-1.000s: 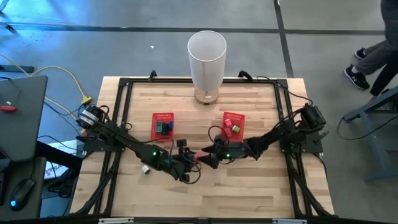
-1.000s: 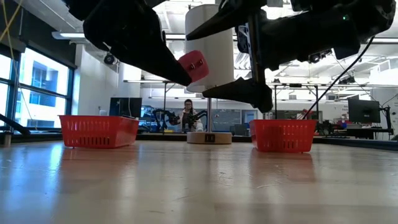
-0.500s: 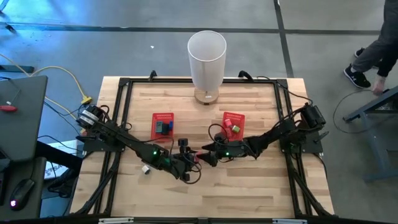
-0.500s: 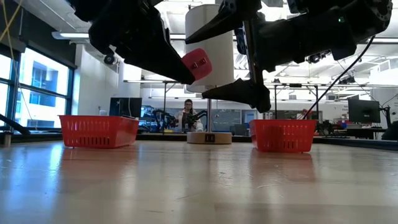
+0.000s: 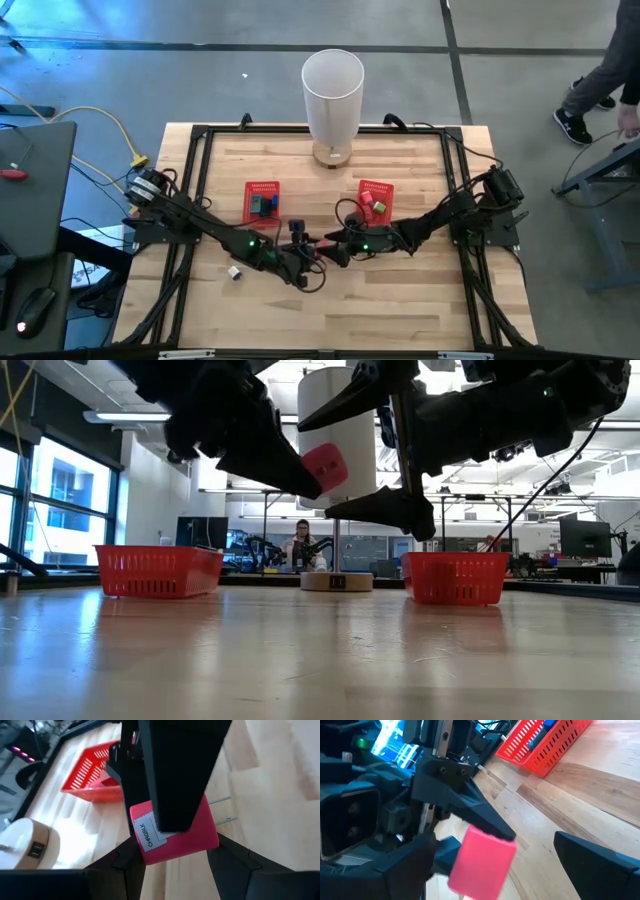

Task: Pick & Place Office items
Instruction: Put the pink charger adapter into the right red bin

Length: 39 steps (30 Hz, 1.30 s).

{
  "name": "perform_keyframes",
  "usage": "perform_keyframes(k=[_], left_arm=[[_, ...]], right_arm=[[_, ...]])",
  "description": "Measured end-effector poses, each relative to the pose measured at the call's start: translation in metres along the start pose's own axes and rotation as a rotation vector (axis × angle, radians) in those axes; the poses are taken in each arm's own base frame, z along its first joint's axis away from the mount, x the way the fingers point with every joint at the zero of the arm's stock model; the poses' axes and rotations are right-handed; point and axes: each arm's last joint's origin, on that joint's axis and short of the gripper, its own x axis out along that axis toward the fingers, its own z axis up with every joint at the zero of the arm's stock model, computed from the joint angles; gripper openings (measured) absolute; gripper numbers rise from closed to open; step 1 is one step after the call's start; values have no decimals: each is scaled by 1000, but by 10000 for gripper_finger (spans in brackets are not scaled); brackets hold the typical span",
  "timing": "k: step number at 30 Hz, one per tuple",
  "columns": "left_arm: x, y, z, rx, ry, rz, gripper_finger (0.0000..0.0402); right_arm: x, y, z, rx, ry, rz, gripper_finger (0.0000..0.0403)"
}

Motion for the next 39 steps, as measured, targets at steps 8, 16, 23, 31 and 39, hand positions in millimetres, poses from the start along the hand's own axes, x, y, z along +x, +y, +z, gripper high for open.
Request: perform_keyframes(k=[8, 16, 23, 31, 39], left_arm=[[6, 0, -1, 11, -10, 54, 175], [10, -2, -3, 40, -14, 73, 175], [16, -5, -8, 48, 1, 83, 175], [18, -4, -9, 69, 9, 116, 175], [18, -3, -7, 59, -8, 131, 175]], right_arm=[[0, -2, 0, 10, -1, -20, 387], [0, -4, 1, 7, -15, -42, 312], [1, -4, 1, -60, -11, -42, 202], [1, -5, 1, -56, -8, -48, 144], [0, -5, -1, -73, 40, -34, 232]])
